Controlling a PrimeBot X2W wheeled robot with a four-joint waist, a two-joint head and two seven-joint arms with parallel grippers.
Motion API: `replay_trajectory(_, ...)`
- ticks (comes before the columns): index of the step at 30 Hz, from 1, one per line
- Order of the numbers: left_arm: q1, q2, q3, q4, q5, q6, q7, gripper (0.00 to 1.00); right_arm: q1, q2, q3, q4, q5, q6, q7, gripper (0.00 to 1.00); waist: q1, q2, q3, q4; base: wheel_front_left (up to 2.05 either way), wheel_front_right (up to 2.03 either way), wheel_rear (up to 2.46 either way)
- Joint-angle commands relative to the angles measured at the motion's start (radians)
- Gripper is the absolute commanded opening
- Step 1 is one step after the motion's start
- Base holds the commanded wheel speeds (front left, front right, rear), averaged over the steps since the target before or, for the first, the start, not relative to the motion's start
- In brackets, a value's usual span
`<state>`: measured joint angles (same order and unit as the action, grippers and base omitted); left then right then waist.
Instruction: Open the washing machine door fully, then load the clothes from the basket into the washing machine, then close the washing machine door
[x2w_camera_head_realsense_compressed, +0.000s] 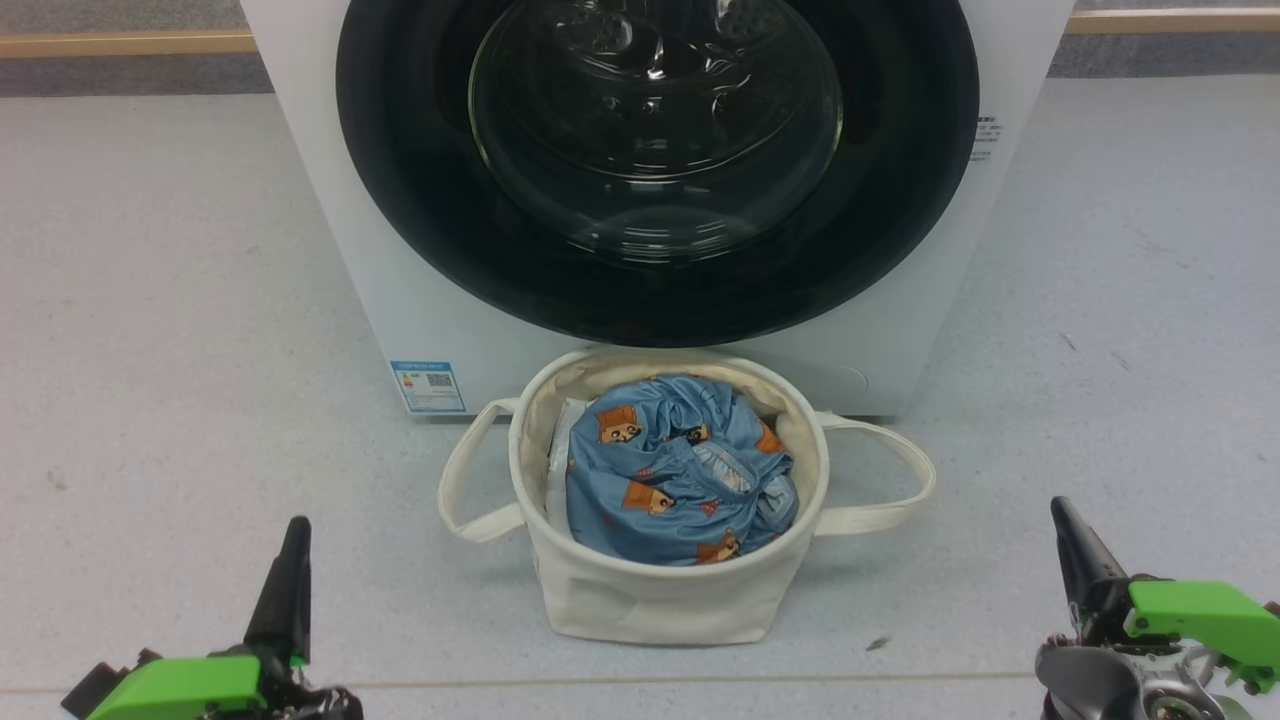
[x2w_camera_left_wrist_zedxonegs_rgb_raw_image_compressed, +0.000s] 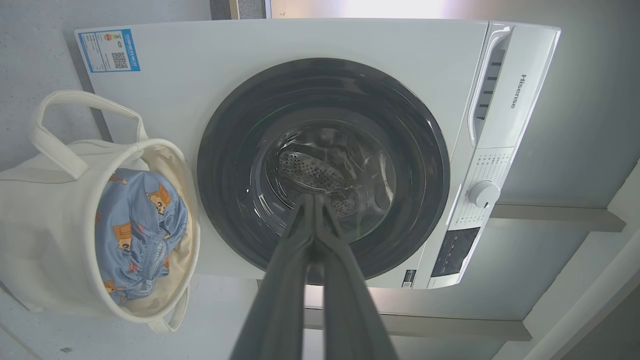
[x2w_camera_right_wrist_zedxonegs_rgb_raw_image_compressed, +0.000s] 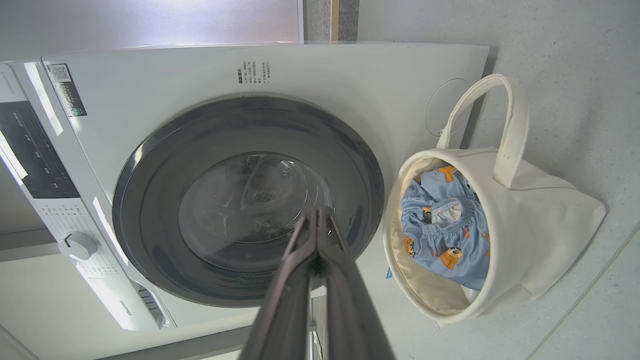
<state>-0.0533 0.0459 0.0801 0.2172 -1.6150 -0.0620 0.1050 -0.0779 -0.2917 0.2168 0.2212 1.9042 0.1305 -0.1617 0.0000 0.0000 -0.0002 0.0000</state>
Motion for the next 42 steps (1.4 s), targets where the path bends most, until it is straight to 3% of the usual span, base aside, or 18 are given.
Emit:
replay_trajectory(1,-0.051,0.005,0.034,-0.038,0.006,-0.008,0.007,0.0,-0.044,-0.026,0.016,-0.034,0.006,0.0,-0.009,0.0,0.0,0.0,0.0,0.0,0.0,0.0,0.0)
replay_trajectory(42,-0.051,0.005,0.035,-0.038,0.006,-0.008,0.007,0.0,-0.044,-0.026,0.016,-0.034,0.006,0.0,-0.009,0.0,0.0,0.0,0.0,0.0,0.0,0.0,0.0)
